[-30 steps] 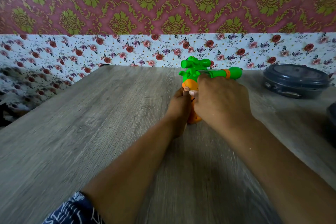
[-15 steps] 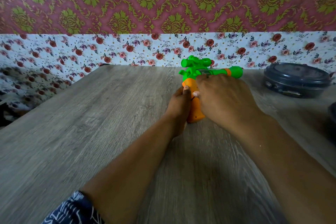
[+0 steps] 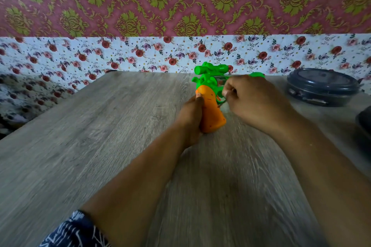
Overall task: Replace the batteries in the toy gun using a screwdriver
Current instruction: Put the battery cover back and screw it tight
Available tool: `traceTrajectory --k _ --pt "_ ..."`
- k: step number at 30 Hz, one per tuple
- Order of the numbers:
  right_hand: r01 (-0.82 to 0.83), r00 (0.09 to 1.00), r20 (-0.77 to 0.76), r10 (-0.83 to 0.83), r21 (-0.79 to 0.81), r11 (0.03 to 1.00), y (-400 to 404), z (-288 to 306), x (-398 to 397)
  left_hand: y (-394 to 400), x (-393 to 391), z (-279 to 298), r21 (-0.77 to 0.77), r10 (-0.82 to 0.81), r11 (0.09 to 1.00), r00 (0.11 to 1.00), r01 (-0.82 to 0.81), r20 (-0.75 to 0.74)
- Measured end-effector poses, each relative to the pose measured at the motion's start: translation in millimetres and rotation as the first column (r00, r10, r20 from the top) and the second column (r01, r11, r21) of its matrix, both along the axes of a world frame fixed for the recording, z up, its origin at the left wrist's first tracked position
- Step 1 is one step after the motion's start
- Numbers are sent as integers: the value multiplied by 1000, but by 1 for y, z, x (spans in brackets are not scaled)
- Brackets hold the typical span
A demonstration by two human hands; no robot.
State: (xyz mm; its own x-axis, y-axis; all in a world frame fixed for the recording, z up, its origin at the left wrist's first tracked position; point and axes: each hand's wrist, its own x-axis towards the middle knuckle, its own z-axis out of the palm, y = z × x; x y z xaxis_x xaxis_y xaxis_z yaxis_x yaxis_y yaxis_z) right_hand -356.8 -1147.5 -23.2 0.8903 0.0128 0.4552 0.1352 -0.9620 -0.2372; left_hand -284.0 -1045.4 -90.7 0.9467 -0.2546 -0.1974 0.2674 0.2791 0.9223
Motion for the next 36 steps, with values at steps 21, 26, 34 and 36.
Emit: traceTrajectory --k 21,26,34,36 --pt "-218 975 118 188 346 913 0 -8 6 14 -2 9 -232 -128 968 984 96 -126" --pt "-245 968 120 219 279 928 1 -9 7 14 -2 8 -207 -109 975 986 82 -126" --pt "-286 957 89 275 164 944 6 -10 5 12 -11 15 -169 -144 977 987 129 -77" --pt "-274 960 108 259 160 948 5 -9 5 13 -10 15 -169 -151 976 985 135 -82"
